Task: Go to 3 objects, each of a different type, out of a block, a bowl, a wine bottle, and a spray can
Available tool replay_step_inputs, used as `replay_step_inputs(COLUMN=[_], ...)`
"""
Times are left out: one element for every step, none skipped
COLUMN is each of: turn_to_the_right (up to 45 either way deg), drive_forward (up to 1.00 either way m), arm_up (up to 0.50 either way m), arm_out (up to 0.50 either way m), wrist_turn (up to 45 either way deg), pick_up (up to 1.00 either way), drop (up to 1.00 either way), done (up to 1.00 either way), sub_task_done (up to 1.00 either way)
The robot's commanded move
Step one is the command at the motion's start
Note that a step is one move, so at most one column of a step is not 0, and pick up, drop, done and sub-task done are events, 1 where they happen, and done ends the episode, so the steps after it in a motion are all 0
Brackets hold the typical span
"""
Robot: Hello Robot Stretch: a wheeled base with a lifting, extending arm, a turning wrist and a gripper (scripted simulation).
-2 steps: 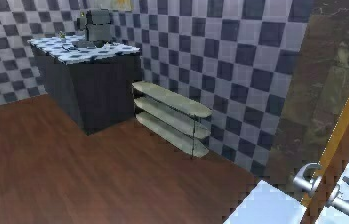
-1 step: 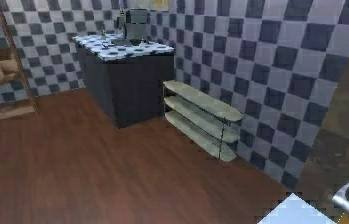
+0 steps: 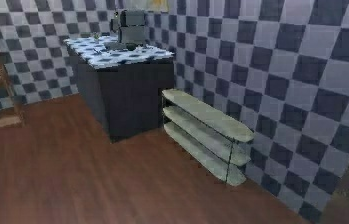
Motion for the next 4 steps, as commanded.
replay_step_inputs(turn_to_the_right=[-33.0, 0.0, -24.0, 0.0], drive_forward=[0.00, 0.30, 0.00, 0.70], arm_up=[0.00, 0.00, 0.00, 0.00], arm_out=[0.00, 0.00, 0.00, 0.00], wrist_turn=[0.0, 0.0, 0.0, 0.0], pick_up=[0.00, 0.00, 0.00, 0.00], drop=[0.00, 0.00, 0.00, 0.00], done=[0.00, 0.00, 0.00, 0.00], sub_task_done=[0.00, 0.00, 0.00, 0.00])
